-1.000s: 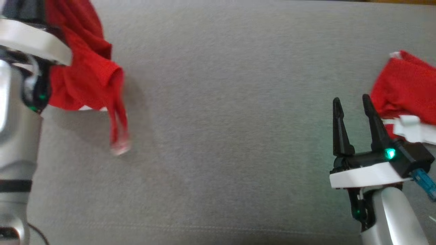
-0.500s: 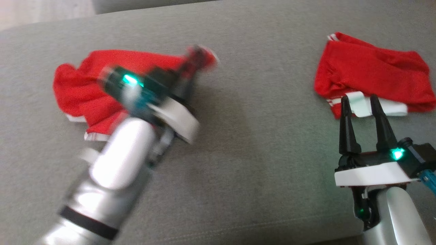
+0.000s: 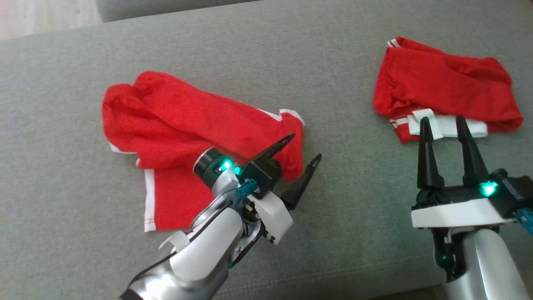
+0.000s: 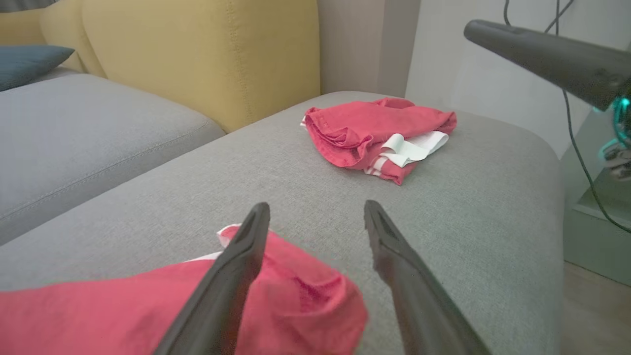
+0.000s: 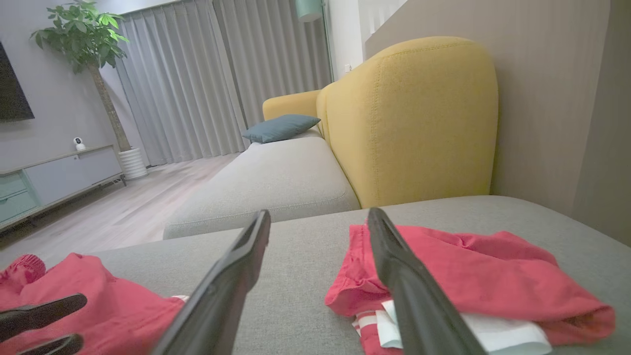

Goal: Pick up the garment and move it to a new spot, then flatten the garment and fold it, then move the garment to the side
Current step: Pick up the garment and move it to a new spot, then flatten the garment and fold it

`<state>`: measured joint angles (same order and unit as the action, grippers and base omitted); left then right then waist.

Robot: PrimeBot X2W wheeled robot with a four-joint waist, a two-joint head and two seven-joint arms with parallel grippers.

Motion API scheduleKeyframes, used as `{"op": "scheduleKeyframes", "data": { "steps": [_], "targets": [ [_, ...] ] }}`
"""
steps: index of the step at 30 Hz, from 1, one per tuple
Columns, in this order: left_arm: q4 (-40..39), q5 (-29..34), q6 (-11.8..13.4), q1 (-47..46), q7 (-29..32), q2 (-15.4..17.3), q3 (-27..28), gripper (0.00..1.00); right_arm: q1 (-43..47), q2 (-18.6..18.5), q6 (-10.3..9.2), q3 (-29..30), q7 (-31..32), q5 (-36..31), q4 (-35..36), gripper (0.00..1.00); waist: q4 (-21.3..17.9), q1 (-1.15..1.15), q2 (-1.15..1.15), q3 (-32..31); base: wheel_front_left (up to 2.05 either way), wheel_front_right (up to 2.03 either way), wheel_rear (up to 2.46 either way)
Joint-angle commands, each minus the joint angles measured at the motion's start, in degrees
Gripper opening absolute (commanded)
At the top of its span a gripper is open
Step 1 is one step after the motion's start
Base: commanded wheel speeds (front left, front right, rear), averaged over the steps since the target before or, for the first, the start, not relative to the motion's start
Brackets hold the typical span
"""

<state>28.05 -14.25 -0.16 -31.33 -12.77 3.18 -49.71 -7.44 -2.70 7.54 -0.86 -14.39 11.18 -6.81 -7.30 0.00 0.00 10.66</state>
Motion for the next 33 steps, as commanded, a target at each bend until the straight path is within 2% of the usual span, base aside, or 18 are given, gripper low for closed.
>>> {"op": "scheduleKeyframes", "data": {
  "steps": [1, 8, 19, 22, 25, 29, 33],
  "targets": [
    [-1.63, -0.76, 0.7, -1.71, -0.66, -0.19, 1.59, 1.0, -0.18, -0.18, -0.05, -1.04, -0.6, 0.11, 1.55, 1.0, 1.13, 0.0, 0.0, -0.59, 0.0, 0.0, 0.0],
    [-3.84, -3.32, 3.13, -2.38, -1.74, 0.7, 5.66, 1.0, 0.27, -0.18, -0.05, -0.7, -0.61, -0.24, 0.94, 1.0, 5.55, 0.0, 0.0, -2.27, 0.0, 0.0, 0.0],
    [-10.38, -6.55, 7.53, 1.35, -2.14, 9.42, 15.74, 1.0, 1.47, -0.18, -0.05, -1.74, -0.61, -0.18, -0.04, 1.0, 11.77, 0.0, 0.0, -4.62, 0.0, 0.0, 0.0],
    [-11.36, -7.5, 9.92, 4.47, -2.18, 12.62, 19.56, 1.0, 1.83, -0.18, -0.05, -3.5, -0.61, 0.18, -0.33, 1.0, 12.96, 0.0, 0.0, -5.23, 0.0, 0.0, 0.0],
    [-13.78, -9.19, 11.99, 8.96, -2.2, 14.09, 24.06, 1.0, 2.32, -0.18, -0.05, -4.92, -0.61, 0.8, -0.34, 1.0, 14.19, 0.0, 0.0, -5.69, 0.0, 0.0, 0.0],
    [-18.47, -8.18, 12.1, 16.24, -2.21, 15.02, 28.38, 1.0, 3.02, -0.18, -0.05, -5.13, -0.61, 1.15, -0.53, 1.0, 15.8, 0.0, 0.0, -6.22, 0.0, 0.0, 0.0],
    [-20.95, -7.6, 10.91, 20.22, -2.22, 13.07, 31.34, 1.0, 3.2, -0.18, -0.05, -5.12, -0.61, 1.04, -0.6, 1.0, 16.46, 0.0, 0.0, -6.62, 0.0, 0.0, 0.0]
  ]
}}
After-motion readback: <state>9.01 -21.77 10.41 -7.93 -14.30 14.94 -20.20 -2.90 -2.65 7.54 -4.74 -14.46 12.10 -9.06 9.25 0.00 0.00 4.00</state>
